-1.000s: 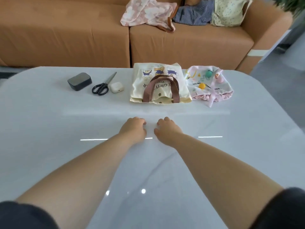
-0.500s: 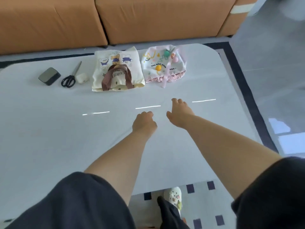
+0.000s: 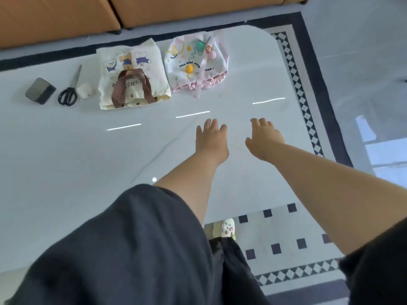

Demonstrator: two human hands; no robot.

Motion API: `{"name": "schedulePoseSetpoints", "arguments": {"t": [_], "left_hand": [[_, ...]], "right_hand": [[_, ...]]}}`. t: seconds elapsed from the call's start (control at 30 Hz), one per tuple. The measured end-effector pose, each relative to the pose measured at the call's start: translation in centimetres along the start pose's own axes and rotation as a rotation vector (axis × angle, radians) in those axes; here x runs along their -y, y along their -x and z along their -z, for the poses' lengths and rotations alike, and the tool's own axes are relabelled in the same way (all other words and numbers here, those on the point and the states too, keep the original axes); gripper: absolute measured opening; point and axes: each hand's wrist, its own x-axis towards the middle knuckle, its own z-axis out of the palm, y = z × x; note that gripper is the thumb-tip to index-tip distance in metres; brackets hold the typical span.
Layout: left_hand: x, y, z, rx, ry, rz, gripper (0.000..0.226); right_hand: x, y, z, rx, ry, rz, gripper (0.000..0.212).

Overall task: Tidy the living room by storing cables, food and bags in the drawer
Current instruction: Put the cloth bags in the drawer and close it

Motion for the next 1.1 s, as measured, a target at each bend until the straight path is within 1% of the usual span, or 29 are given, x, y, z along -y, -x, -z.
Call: {"name": "schedulePoseSetpoints", "arguments": {"t": [0.07,0.2,0.33,0.43,0.57,0.67,0.77,0.83,0.9,1.0,1.1], "left_hand": [[-0.1,-0.2,0.0,0.045,-0.067,-0.012,0.045],[-0.6,-1.1,0.5,0.076,-0.074,-0.008,0.05],[-3.1,-2.8,1.9,0.113,-0.094,-0.004,0.056],[-5.3,-3.9,2.4,0.126,-0.11,0.005,0.058],[-11.1,-6.7,2.6,0.151,-0.119,0.048,0.058],[-17.6,-9.4,3.2,0.111,-0.129,0.09,0.062],[-23.8,-11.1,3.8,0.12,-0.148,0.097,0.067],[-27.5,-12.1,4.4,0.122,-0.141,0.106,0.065],[-31.5,-13.2,5.2,0.121,-0.114,0.123,0.061],[-35.1,-14.8,6.2,0.123,-0.064,0.159,0.059],[-37.2,-16.7,7.6,0.126,-0.027,0.168,0.064]], "right_hand": [[-0.4,0.0,0.4,0.009,0.017,-0.008,0.048],[-0.7,-0.6,1.0,0.049,0.077,0.054,0.047],[-2.9,-1.4,1.5,0.067,0.023,-0.006,0.047],[-4.9,-2.0,1.6,0.09,0.006,0.007,0.05],[-11.1,-4.4,4.1,0.09,0.026,0.057,0.051],[-18.0,-6.2,7.2,0.093,0.073,0.115,0.053],[-24.3,-6.7,10.0,0.091,0.178,0.2,0.052],[-28.2,-7.0,11.7,0.081,0.251,0.258,0.053],[-32.2,-7.5,13.5,0.081,0.279,0.27,0.053],[-35.3,-8.6,15.5,0.06,0.255,0.274,0.053],[-37.0,-10.0,17.4,0.038,0.235,0.283,0.057]]}}
